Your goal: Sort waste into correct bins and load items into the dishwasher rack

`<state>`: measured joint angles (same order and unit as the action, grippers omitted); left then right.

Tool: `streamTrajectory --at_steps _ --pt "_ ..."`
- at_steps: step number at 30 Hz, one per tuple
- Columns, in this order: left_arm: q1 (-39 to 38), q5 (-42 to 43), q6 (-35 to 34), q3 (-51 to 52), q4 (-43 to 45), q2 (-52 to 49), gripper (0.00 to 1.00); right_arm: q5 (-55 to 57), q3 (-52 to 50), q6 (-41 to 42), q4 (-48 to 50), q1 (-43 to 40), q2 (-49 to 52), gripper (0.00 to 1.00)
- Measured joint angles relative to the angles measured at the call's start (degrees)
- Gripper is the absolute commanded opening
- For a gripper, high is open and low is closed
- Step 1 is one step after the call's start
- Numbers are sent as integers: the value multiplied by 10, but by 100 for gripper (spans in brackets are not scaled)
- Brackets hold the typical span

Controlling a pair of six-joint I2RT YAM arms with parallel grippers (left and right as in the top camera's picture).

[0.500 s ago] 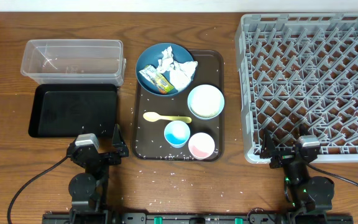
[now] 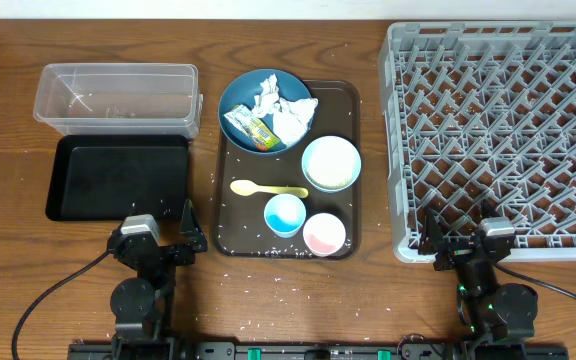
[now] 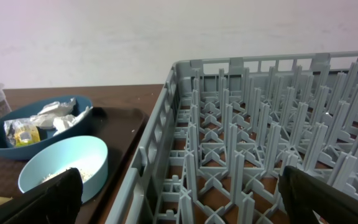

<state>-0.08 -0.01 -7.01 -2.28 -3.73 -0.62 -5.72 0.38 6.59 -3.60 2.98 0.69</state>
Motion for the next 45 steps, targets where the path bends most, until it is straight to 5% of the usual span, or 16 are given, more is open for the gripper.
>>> streamTrajectory --at_steps 45 --pt "0 52 0 -10 3 -15 100 -65 47 0 11 0 34 99"
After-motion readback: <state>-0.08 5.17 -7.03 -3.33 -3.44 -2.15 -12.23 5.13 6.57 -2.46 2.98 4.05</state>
